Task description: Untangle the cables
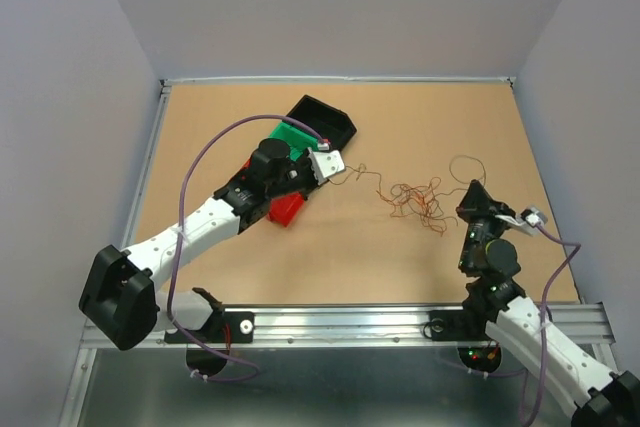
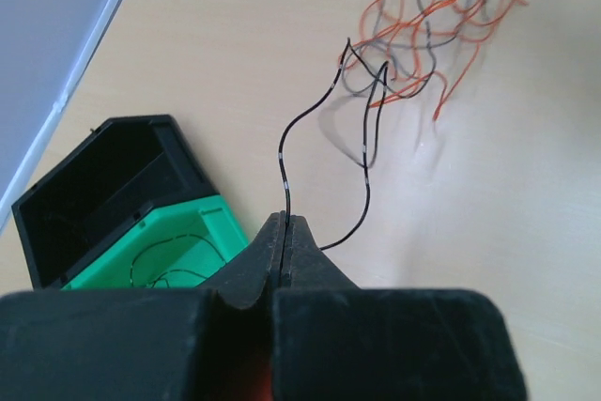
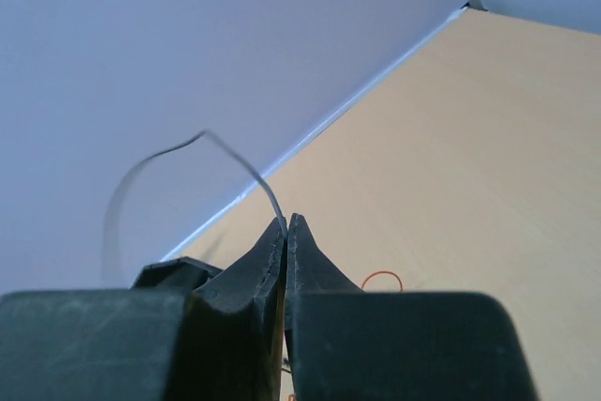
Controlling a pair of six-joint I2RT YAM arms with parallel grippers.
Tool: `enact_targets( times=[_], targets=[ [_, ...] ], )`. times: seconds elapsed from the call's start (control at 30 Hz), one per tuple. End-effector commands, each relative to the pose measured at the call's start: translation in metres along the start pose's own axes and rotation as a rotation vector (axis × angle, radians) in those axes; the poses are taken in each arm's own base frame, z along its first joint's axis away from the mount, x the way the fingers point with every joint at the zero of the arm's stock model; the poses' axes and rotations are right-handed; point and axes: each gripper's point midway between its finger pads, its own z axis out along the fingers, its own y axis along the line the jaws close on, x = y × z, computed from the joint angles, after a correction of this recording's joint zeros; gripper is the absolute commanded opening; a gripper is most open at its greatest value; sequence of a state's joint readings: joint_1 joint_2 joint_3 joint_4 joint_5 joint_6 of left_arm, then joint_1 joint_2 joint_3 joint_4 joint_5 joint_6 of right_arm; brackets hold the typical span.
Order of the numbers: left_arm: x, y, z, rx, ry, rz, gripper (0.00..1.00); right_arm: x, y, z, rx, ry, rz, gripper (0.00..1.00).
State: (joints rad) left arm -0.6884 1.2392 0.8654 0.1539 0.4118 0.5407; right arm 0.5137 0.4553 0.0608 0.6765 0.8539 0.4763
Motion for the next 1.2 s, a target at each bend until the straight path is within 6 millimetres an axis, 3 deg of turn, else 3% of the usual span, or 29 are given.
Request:
enact_targets(
  times=[0.0, 0.07, 0.17, 0.23, 0.27, 0.33, 0.37, 0.43, 0.47, 0.57, 0.6, 0.63, 0.67, 0.7, 0.77, 0.9, 1.0, 1.03, 1.17],
  targets=[
    [-0.018, 0.029, -0.002, -0.101, -0.052, -0.021, 0.0, -0.016, -0.034, -0.006, 0.167, -0.066, 0.031, 0.01],
    [-0.017, 0.037, -0.004, -0.136, -0.054, -0.038, 0.0, -0.026, -0.051, -0.012, 0.255, -0.1, 0.059, 0.01],
    [-0.017, 0.046, -0.007, -0.165, -0.058, -0.054, 0.0, -0.033, -0.059, -0.018, 0.28, -0.123, 0.093, 0.01],
    [-0.017, 0.044, -0.006, -0.137, -0.063, -0.051, 0.0, -0.032, -0.043, -0.018, 0.173, -0.08, 0.06, 0.01],
    [-0.016, 0.041, -0.004, -0.118, -0.061, -0.05, 0.0, -0.03, -0.035, -0.018, 0.126, -0.057, 0.049, 0.06],
    [-0.016, 0.035, -0.003, -0.081, -0.057, -0.047, 0.0, -0.022, -0.005, -0.02, -0.034, 0.022, -0.001, 0.37],
    [-0.015, 0.031, -0.002, -0.058, -0.055, -0.044, 0.0, -0.019, 0.003, -0.021, -0.08, 0.044, -0.016, 0.6],
    [-0.017, 0.03, -0.002, -0.047, -0.061, -0.041, 0.0, -0.011, 0.022, -0.023, -0.173, 0.102, -0.059, 0.68],
    [-0.018, 0.028, -0.003, -0.04, -0.064, -0.038, 0.0, -0.005, 0.031, -0.025, -0.224, 0.133, -0.074, 0.81],
    [-0.028, 0.019, -0.006, 0.004, -0.09, -0.011, 0.0, 0.009, 0.051, -0.03, -0.354, 0.177, -0.136, 0.98],
    [-0.039, 0.017, -0.007, 0.01, -0.109, 0.013, 0.0, 0.01, 0.076, -0.039, -0.504, 0.181, -0.145, 1.0],
    [-0.044, 0.016, -0.007, 0.006, -0.104, 0.031, 0.0, 0.016, 0.088, -0.045, -0.584, 0.197, -0.155, 1.0],
    [-0.049, -0.002, -0.003, 0.055, -0.085, 0.049, 0.0, 0.033, 0.093, -0.051, -0.651, 0.244, -0.182, 1.0],
    [-0.066, -0.001, -0.004, 0.052, -0.104, 0.08, 0.0, 0.043, 0.111, -0.068, -0.797, 0.287, -0.2, 1.0],
    [-0.077, -0.01, -0.003, 0.082, -0.107, 0.078, 0.0, 0.043, 0.135, -0.081, -0.944, 0.285, -0.181, 0.95],
    [-0.104, -0.013, -0.004, 0.084, -0.138, 0.077, 0.0, 0.083, 0.161, -0.074, -1.022, 0.439, -0.208, 0.92],
    [-0.111, -0.014, -0.007, 0.073, -0.128, 0.073, 0.0, 0.089, 0.176, -0.06, -1.031, 0.422, -0.199, 0.91],
    [-0.123, -0.013, -0.012, 0.067, -0.15, 0.082, 0.0, 0.102, 0.181, -0.053, -1.034, 0.45, -0.207, 0.91],
    [-0.148, -0.008, -0.02, 0.053, -0.186, 0.093, 0.0, 0.123, 0.203, -0.049, -1.117, 0.474, -0.171, 0.88]
  ],
)
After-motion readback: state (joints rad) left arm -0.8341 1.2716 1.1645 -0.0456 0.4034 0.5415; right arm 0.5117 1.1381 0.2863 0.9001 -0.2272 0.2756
